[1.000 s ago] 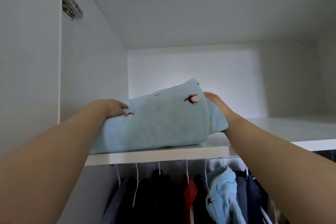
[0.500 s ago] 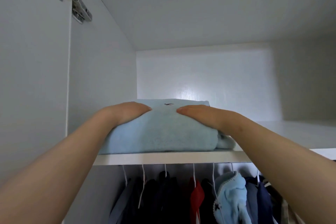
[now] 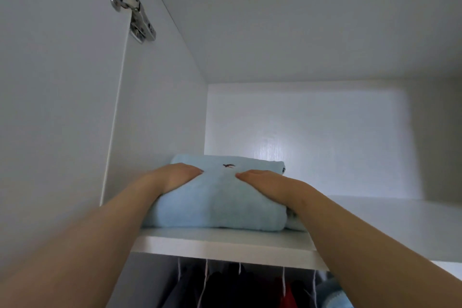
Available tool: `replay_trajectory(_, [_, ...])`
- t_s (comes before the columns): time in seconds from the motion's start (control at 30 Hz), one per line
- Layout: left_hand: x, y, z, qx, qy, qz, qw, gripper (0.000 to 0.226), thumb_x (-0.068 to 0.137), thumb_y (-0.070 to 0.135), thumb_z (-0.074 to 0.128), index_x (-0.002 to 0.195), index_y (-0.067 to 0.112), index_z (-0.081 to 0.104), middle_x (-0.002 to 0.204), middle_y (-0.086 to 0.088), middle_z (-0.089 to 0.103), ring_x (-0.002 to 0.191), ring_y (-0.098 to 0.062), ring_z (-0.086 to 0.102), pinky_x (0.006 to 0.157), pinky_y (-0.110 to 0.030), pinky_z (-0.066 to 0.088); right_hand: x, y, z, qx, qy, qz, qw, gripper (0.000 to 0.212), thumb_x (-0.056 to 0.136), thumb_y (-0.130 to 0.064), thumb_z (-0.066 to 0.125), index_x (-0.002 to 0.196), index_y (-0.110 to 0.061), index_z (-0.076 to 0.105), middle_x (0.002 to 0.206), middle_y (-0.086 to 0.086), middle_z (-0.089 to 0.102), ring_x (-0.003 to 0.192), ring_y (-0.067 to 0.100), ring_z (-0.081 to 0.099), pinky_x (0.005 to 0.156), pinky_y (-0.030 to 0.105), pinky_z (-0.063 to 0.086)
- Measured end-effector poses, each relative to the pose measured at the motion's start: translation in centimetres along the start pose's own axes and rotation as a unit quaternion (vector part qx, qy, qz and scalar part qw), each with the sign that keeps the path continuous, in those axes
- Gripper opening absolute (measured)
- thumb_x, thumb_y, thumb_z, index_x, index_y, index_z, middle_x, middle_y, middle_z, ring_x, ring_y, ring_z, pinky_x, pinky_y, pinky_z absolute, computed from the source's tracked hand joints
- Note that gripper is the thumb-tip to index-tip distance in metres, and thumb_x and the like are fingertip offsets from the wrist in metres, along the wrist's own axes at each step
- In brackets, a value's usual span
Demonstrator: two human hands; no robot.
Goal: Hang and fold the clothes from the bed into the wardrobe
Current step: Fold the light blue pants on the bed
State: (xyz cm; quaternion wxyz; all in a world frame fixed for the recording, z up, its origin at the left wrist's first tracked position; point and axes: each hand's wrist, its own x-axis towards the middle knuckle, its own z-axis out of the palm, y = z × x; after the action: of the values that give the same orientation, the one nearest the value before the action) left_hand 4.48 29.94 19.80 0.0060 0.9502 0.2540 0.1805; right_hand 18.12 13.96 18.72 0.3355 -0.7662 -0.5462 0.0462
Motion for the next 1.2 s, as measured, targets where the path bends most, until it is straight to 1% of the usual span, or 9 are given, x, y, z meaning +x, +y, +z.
replay_trajectory(0.17, [0.6,-0.8,0.5,-0.027,0.012,-0.002,1.000,0.039,0.102,0.026,0.027,0.139,0.023,0.041,0.149,0.004,0.034,0.137,-0.012,0.030,0.099,-0.013,0.016,0.6,0.4,-0.1,0.012,0.003,-0.007,1.000,0.045,0.097,-0.049,0.032,0.133,-0.026,0.048,0.140,-0.004,0.045,0.103,0.009,0.041,0.090,0.022,0.027])
replay_trajectory(0.33, [0.3,-0.6,1.1,0.001,0.038,-0.023,0.999,0.042,0.102,0.031,0.023,0.141,0.025,0.038,0.150,0.002,0.033,0.137,-0.015,0.030,0.105,-0.020,0.019,0.5,1.0,0.1,0.036,0.006,-0.010,0.999,0.045,0.097,-0.049,0.032,0.132,-0.027,0.048,0.137,-0.003,0.048,0.100,0.010,0.043,0.087,0.023,0.029])
replay_trajectory(0.57, [-3.0,0.8,1.7,-0.156,0.131,-0.097,0.974,0.042,0.099,0.041,0.027,0.134,0.030,0.048,0.148,0.003,0.038,0.134,-0.019,0.034,0.110,-0.030,0.020,-0.1,1.1,0.2,0.051,0.027,-0.022,0.998,0.047,0.096,-0.052,0.029,0.134,-0.029,0.046,0.141,-0.001,0.044,0.124,0.021,0.044,0.110,0.037,0.029])
replay_trajectory(0.77, [-6.2,2.3,3.6,-0.179,0.242,-0.124,0.946,0.039,0.096,0.043,0.036,0.128,0.031,0.055,0.141,0.005,0.047,0.131,-0.020,0.040,0.109,-0.030,0.022,-1.7,1.8,1.2,-0.012,0.059,-0.037,0.998,0.054,0.096,-0.052,0.026,0.144,-0.027,0.032,0.152,0.002,0.028,0.137,0.026,0.029,0.115,0.042,0.020])
replay_trajectory(0.87, [-7.5,2.9,3.9,-0.297,0.281,-0.089,0.908,0.029,0.089,0.036,0.054,0.117,0.031,0.063,0.128,0.009,0.058,0.122,-0.014,0.048,0.109,-0.029,0.028,-4.3,2.0,1.1,-0.002,0.089,-0.065,0.994,0.056,0.094,-0.052,0.033,0.143,-0.025,0.033,0.148,0.000,0.035,0.129,0.022,0.039,0.109,0.037,0.030])
replay_trajectory(0.93, [-8.8,3.6,4.5,-0.377,0.290,-0.058,0.878,0.019,0.086,0.029,0.061,0.103,0.036,0.065,0.114,0.015,0.061,0.117,-0.010,0.051,0.101,-0.023,0.031,-6.5,2.0,1.0,-0.008,0.116,-0.066,0.991,0.053,0.095,-0.050,0.036,0.142,-0.025,0.035,0.143,-0.001,0.041,0.115,0.016,0.046,0.097,0.029,0.036])
replay_trajectory(1.07, [-11.2,5.2,6.1,-0.369,0.341,-0.044,0.863,0.018,0.083,0.018,0.064,0.099,0.026,0.070,0.117,0.010,0.060,0.118,-0.011,0.050,0.102,-0.024,0.033,-10.8,1.7,2.4,-0.030,0.237,-0.066,0.969,0.046,0.093,-0.047,0.041,0.138,-0.041,0.034,0.135,-0.010,0.048,0.115,0.013,0.050,0.087,0.028,0.035])
replay_trajectory(1.13, [-12.5,6.2,6.8,-0.354,0.350,-0.050,0.866,0.022,0.083,0.015,0.063,0.103,0.020,0.070,0.116,0.001,0.063,0.115,-0.018,0.054,0.104,-0.033,0.036,-12.6,1.3,3.5,0.056,0.292,-0.084,0.951,0.041,0.092,-0.040,0.048,0.132,-0.042,0.040,0.125,-0.013,0.053,0.102,0.008,0.056,0.082,0.023,0.037])
replay_trajectory(1.2, [-14.2,7.2,7.6,-0.385,0.336,-0.042,0.859,0.020,0.084,0.016,0.060,0.099,0.026,0.068,0.102,0.004,0.066,0.103,-0.017,0.058,0.098,-0.033,0.041,-14.8,0.8,5.0,0.145,0.307,-0.093,0.936,0.033,0.091,-0.030,0.054,0.122,-0.040,0.048,0.114,-0.014,0.056,0.093,0.001,0.056,0.076,0.011,0.040])
